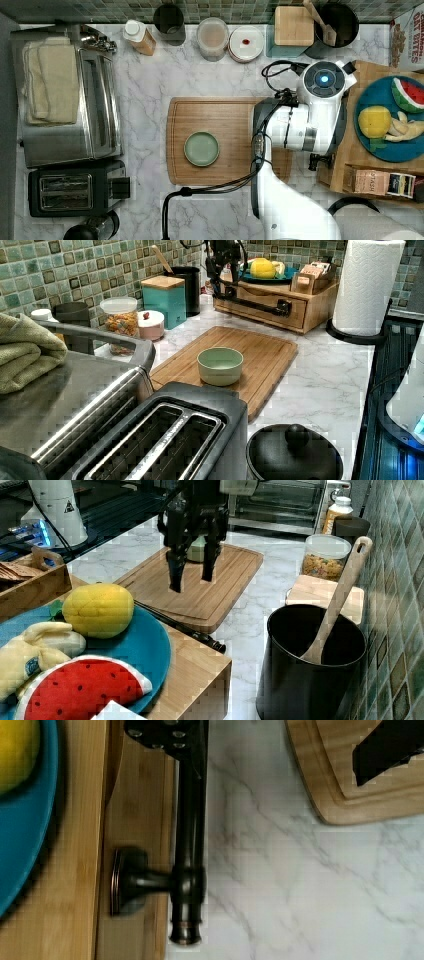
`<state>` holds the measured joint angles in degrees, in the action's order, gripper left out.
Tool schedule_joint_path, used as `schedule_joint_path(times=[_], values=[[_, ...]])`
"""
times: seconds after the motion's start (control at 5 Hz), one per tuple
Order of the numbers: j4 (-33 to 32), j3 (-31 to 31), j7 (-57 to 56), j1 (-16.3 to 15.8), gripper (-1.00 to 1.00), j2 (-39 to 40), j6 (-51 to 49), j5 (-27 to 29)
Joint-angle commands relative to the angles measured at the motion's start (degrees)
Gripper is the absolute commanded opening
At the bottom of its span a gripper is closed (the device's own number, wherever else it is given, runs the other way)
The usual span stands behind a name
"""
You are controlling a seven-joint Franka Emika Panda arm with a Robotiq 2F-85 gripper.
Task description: Open the drawer.
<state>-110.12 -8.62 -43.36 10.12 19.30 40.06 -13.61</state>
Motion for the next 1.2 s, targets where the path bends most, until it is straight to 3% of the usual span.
schedule_joint_path(times=[0.2, 0.8, 1.2], values=[[0.5, -4.4, 10.1, 0.7, 1.0, -1.6, 2.3, -6.2], [0.9, -1.4, 7.3, 3.4, 1.0, 1.4, 0.9, 1.9], [0.7, -1.6, 8.1, 3.3, 1.0, 4.6, 3.3, 0.8]])
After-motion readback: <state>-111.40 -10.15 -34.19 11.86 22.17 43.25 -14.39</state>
